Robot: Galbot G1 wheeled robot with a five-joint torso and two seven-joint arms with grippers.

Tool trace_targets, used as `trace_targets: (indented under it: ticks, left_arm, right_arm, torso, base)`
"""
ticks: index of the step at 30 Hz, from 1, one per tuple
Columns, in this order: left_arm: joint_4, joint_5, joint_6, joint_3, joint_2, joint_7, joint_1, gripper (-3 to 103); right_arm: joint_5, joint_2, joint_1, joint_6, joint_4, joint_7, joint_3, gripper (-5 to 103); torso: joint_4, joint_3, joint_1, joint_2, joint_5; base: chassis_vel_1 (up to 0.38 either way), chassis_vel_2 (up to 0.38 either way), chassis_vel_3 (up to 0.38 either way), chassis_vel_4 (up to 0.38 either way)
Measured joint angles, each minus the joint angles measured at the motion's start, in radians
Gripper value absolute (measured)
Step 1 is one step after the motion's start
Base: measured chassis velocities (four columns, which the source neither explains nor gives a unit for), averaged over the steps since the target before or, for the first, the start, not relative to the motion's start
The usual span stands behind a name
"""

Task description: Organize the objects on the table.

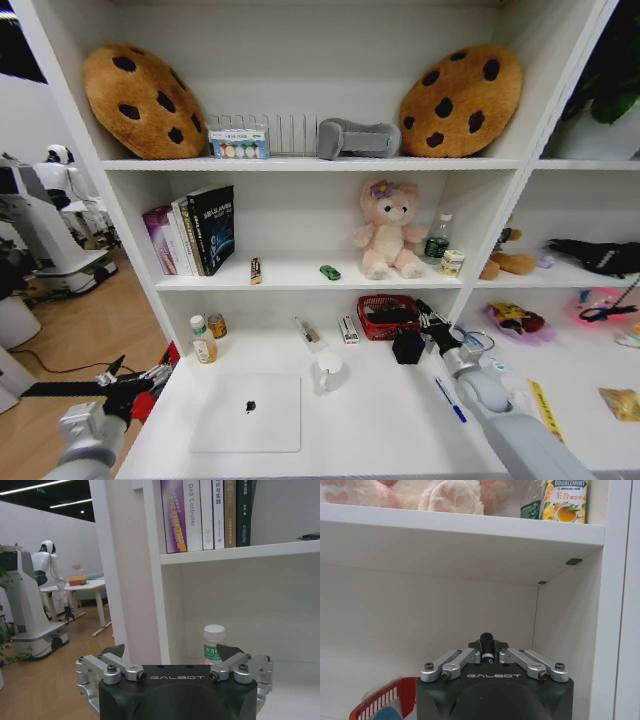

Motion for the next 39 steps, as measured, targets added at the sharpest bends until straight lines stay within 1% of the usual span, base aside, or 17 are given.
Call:
trace_targets:
  ticks: [13, 19, 32, 39]
  left_arm:
    - [0.016, -0.004, 0.002, 0.003, 0.004, 0.0, -0.003, 100]
    - [0.023, -0.015, 0.006, 0.003, 0.013, -0.003, -0.014, 100]
    - [0.042, -0.026, 0.009, 0.012, 0.024, -0.006, -0.038, 100]
    - [0.044, -0.028, 0.009, 0.012, 0.024, -0.007, -0.038, 100]
  right_arm:
    - [-0.016, 0.041, 0.076, 0.034, -0.078, -0.007, -0.077, 12]
    - [-0.016, 0.046, 0.081, 0.036, -0.085, -0.006, -0.084, 12]
    - [-0.009, 0.051, 0.081, 0.039, -0.097, 0.008, -0.09, 12]
    - [-0.017, 0.054, 0.057, 0.044, -0.091, 0.008, -0.087, 12]
  torso:
    - [0.0001, 0.0, 0.0, 0.0, 0.0]
    - [-0.0002, 0.0, 0.0, 0.0, 0.0]
    - [0.0001, 0.0, 0.0, 0.0, 0.0]
    - [-0.0001, 0.0, 0.0, 0.0, 0.0001]
  base:
    - [0.0, 0.0, 0.0, 0.0]
    - [0.0, 0.0, 0.0, 0.0]
    - [0.0, 0.0, 0.0, 0.0]
    - [0.0, 0.0, 0.0, 0.0]
